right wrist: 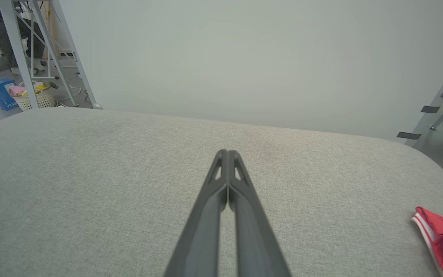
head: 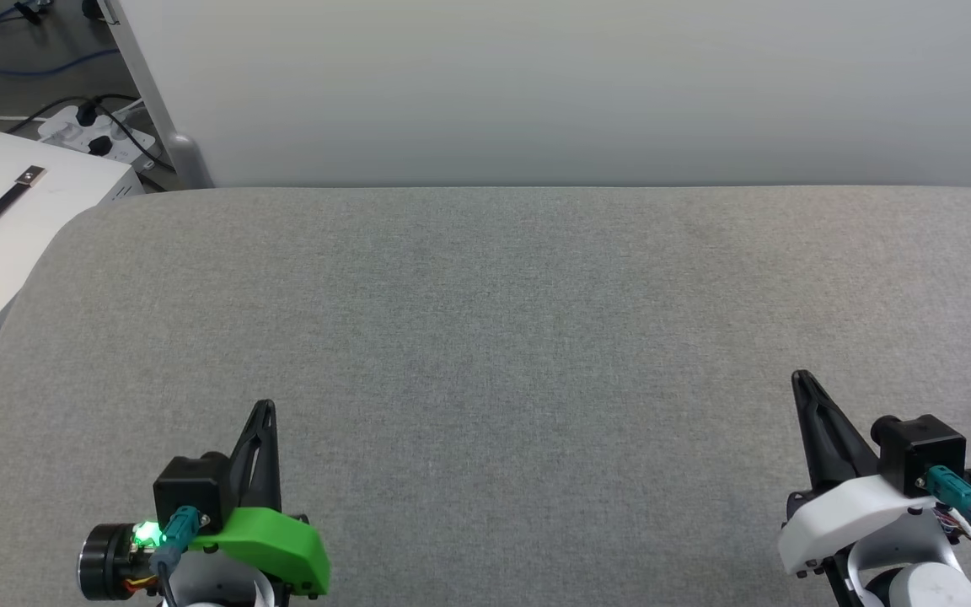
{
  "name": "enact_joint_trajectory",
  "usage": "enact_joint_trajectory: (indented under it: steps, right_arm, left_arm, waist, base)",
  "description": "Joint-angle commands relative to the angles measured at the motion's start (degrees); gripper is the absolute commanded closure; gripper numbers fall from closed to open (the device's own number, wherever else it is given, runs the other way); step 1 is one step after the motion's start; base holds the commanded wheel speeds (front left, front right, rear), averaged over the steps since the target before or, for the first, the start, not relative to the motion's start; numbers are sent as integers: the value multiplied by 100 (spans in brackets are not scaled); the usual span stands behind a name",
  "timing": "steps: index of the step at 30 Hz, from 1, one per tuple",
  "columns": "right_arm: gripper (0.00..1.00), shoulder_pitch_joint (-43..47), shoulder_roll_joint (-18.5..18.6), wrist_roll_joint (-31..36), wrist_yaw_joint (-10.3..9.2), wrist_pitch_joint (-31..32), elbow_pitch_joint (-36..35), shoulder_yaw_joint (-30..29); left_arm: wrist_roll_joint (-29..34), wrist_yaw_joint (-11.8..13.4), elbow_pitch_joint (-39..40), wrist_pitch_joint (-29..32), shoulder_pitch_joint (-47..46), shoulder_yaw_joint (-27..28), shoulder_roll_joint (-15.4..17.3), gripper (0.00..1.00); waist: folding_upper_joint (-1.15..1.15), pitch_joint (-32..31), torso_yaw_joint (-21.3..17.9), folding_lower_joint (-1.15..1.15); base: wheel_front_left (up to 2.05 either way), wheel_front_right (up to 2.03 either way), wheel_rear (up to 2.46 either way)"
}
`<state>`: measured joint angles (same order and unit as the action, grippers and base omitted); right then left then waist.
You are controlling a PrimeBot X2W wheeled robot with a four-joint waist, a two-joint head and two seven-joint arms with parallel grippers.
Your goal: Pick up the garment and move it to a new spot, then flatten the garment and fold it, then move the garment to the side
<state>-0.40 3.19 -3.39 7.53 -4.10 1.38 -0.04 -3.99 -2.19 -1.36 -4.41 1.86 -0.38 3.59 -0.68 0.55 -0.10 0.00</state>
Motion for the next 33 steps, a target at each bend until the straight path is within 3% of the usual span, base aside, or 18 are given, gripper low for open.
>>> enact_joint_trajectory:
  steps: [1, 33]
  right_arm:
    - [100, 29, -13, 74, -3, 48, -45, 2]
    - [100, 40, -30, 319, -4, 384, -131, 4]
  left_arm:
    - [81, 60, 27, 45, -117, 16, -33, 100]
    - [376, 207, 128, 412, -181, 36, -68, 100]
  waist:
    - [50, -23, 4, 0]
    - [67, -53, 10, 0]
  base:
    - [0, 0, 0]
    - [0, 0, 0]
